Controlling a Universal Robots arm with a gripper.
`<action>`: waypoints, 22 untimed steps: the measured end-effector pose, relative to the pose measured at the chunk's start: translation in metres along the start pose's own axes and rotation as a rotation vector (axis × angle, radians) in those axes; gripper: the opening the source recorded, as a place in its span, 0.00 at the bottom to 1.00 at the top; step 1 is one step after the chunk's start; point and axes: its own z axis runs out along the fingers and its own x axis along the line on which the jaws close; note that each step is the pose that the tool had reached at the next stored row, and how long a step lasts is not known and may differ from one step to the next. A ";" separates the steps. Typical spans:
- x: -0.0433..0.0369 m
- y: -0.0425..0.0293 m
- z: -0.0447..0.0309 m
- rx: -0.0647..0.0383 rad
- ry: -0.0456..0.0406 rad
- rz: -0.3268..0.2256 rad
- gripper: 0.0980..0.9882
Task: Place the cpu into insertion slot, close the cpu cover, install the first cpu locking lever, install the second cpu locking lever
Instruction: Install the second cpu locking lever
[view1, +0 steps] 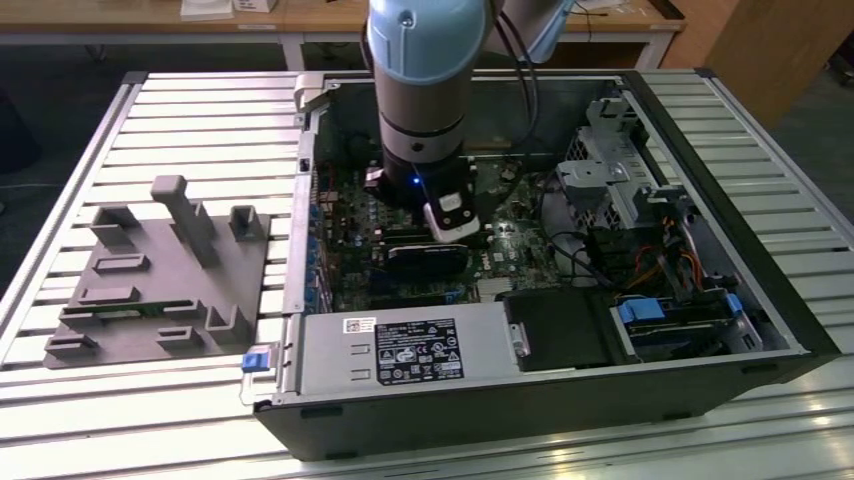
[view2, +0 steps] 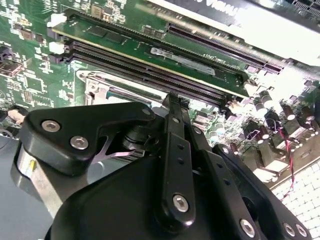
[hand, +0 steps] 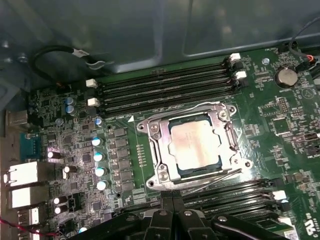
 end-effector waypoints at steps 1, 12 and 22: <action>0.0005 -0.0013 0.0007 -0.005 0.0012 -0.001 0.01; 0.0051 -0.0059 0.0087 -0.021 0.0075 -0.011 0.01; 0.0064 -0.0063 0.0123 -0.028 0.0124 -0.022 0.01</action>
